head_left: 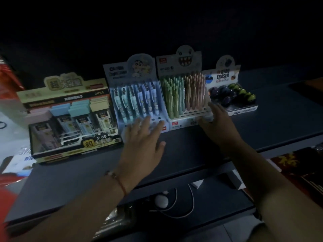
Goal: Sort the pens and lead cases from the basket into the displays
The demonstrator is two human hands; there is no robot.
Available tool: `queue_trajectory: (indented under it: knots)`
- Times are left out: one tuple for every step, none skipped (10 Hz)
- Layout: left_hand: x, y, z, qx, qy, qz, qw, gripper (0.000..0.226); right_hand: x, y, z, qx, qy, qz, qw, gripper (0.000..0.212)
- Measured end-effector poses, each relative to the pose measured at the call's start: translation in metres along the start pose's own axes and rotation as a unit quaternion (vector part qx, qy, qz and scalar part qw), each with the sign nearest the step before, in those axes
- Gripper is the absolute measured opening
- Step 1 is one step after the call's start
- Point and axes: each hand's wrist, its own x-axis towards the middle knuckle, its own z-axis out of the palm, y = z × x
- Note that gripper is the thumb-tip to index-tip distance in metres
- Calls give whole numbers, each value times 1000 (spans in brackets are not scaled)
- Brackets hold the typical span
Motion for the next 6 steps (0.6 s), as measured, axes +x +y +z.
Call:
queue_trajectory:
  knots:
    - [-36, -40, -19, 63, -39, -145, 987, 72, -9, -18, 16, -43, -27, -64, 997, 75]
    - [-52, -73, -29, 69, -84, -230, 967, 71, -18, -29, 32, -101, -73, -55, 991, 84]
    - [-52, -87, -25, 35, -109, -228, 967, 59, -24, -40, 39, -165, -128, -6, 978, 87]
    - [-48, -96, -20, 36, -90, -214, 972, 52, -24, -46, 42, -174, -133, 5, 976, 84]
    - [-50, -100, -19, 39, -79, -220, 971, 51, -27, -51, 45, -182, -129, 9, 975, 83]
    - [-47, -95, -15, 52, -73, -225, 970, 51, -26, -53, 50, -189, -116, 9, 975, 84]
